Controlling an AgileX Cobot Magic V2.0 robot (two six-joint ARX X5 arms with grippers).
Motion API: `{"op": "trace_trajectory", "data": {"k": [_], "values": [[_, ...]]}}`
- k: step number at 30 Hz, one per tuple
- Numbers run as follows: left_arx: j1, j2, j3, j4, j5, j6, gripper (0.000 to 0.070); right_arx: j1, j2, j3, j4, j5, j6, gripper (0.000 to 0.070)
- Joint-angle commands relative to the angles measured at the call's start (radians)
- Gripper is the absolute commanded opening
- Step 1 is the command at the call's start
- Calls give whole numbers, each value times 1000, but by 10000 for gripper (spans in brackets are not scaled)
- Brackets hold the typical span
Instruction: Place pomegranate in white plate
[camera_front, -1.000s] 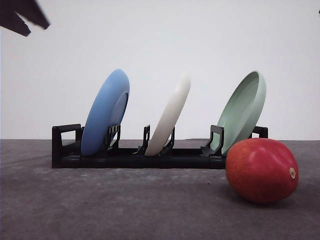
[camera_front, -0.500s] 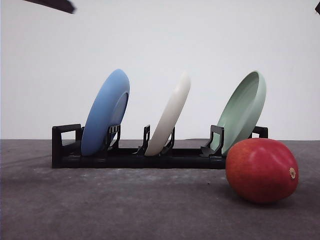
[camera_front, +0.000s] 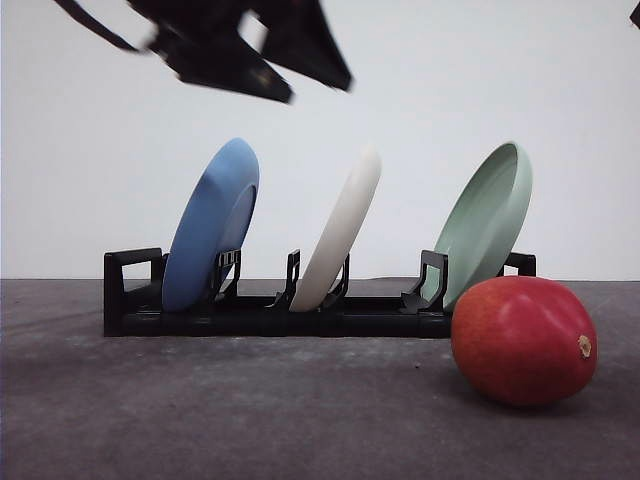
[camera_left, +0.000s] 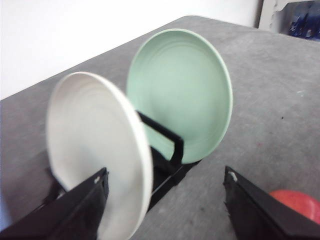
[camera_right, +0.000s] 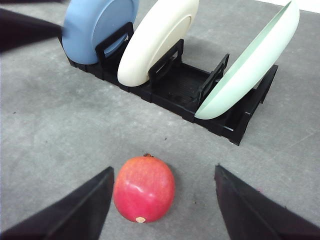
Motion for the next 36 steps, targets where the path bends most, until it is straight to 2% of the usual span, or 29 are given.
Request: {"op": "trace_trajectory", "data": {"k": [1,3,10,18,28,30,33,36], "values": [[-16,55,31,30,-23,-12,423,5,3,16,10,-4,11,409],[-23,109,56,30,-48,-18,423,5,3,16,10,-4,11,409],[-23,276,187,-10,-122,-112,422,5,3,16,10,-4,12,409],[-16,408,303,-17,-150,-115,422,5,3,16,10,-4,11,409],[-2,453,318,-41,-176,-115,419,5,3,16,10,-4,11,409],[-2,453,318,-49,-176,-115,376,5,3,16,10,-4,11,409],[-2,453,318,-62,-176,-116,217,5,3,16,10,-4,11,409],[-3,453,318,-66,-175,-116,132,5,3,16,10,-4,11,409]]}}
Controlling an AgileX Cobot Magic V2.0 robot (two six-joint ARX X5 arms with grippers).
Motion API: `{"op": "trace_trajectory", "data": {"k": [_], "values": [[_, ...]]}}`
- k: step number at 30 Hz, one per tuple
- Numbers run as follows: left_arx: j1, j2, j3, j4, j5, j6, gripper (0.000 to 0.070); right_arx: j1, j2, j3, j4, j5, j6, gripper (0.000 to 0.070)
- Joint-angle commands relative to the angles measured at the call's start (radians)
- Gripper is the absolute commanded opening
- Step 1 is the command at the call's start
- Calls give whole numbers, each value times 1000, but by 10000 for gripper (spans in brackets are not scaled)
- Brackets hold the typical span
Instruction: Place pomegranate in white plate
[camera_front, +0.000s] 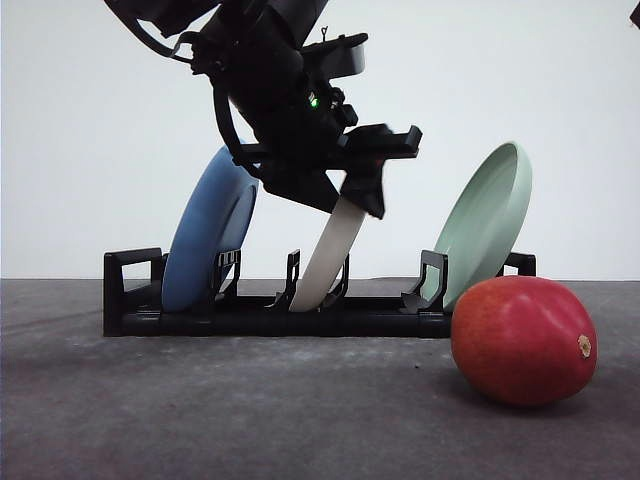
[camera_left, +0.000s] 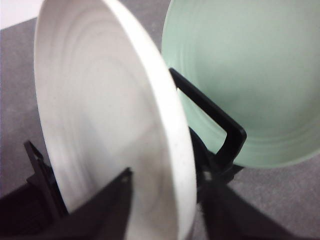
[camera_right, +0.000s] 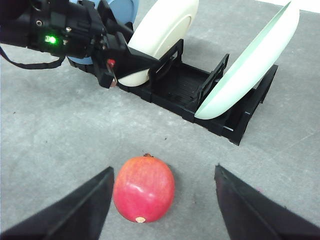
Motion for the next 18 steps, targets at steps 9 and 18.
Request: {"op": "trace_trajectory", "data": {"k": [9,18], "values": [[-10,19,24,9,-5,-75,9,5,3,16,10,-3,11,409],[-9,-45,24,10,-5,-135,10,5,3,16,10,-3,11,409]]}}
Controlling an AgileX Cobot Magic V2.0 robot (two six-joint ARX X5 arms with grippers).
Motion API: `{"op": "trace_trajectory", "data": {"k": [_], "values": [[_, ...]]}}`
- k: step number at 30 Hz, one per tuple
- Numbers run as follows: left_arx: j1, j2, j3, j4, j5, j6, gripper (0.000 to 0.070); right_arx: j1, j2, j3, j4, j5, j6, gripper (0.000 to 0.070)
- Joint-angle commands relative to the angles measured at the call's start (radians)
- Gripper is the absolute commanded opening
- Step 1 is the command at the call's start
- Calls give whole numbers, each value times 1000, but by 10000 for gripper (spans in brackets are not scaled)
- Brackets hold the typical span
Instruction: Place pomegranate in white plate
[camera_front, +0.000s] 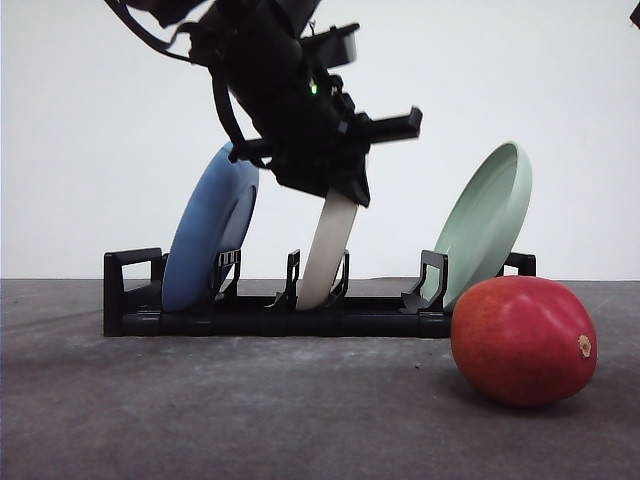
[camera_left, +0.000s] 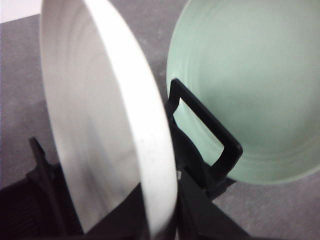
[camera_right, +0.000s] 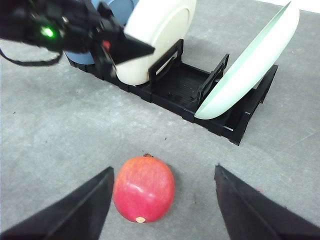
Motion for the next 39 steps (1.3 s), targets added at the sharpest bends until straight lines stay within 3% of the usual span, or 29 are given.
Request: {"op": "trace_trajectory", "data": {"k": [1,11,17,23,29,33,39], "values": [[-9,-20,19,15,2,-25,10,5,3,16,11,-4,11,409],[-9,-144,19,-20,3,-25,10,5,3,16,11,-4,11,409],[-11,-240,19,-110,18,-43,10,5,3,16,11,-4,11,409],[-24,-352,19,-217,111,-109,10,5,3,16,11,-4,11,409],[-77,-467,10,-340,112,-111,10,5,3,16,10,-4,11,409],[-133,-553,-51,-344,91,-111,10,5,3,16,10,-4,11,409],[-232,-683,-185,-342,-24,-111,10,5,3,16,10,-4,11,409]]}}
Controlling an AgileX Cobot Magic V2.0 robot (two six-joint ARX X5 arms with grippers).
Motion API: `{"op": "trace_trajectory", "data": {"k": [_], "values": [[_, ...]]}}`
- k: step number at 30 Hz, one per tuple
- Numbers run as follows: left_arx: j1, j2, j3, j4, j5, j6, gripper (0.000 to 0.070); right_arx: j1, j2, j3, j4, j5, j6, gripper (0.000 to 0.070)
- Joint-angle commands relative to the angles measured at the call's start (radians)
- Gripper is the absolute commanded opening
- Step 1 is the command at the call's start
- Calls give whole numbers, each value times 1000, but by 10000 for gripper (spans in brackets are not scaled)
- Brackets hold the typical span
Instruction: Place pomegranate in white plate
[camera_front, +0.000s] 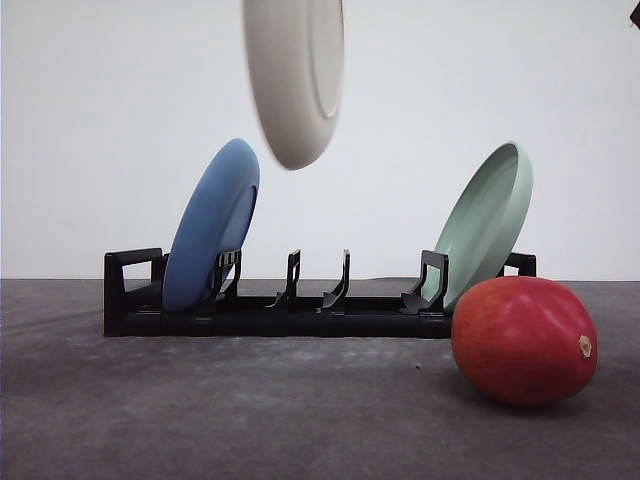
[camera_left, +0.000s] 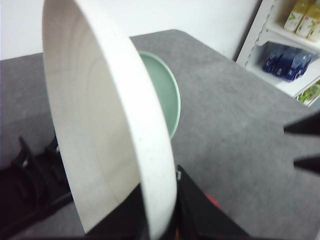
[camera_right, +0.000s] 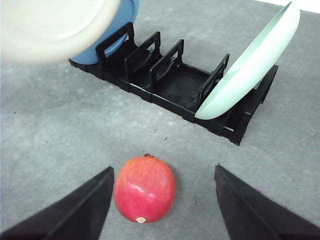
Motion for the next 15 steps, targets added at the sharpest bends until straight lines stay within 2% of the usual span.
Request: {"op": "trace_trajectory", "data": {"k": [1,8,12,15], "values": [[-34,-27,-28,15,-42,-4,10,5,3,16,10,-3,11,409],[-133,-173,-209,37,-123,24,10,5,3,16,10,-3,11,409],[-159,-200,-244,-43,-136,122,10,5,3,16,10,-3,11,409],[-173,-187,-244,-105,-171,235,10,5,3,16,10,-3,11,409]]}}
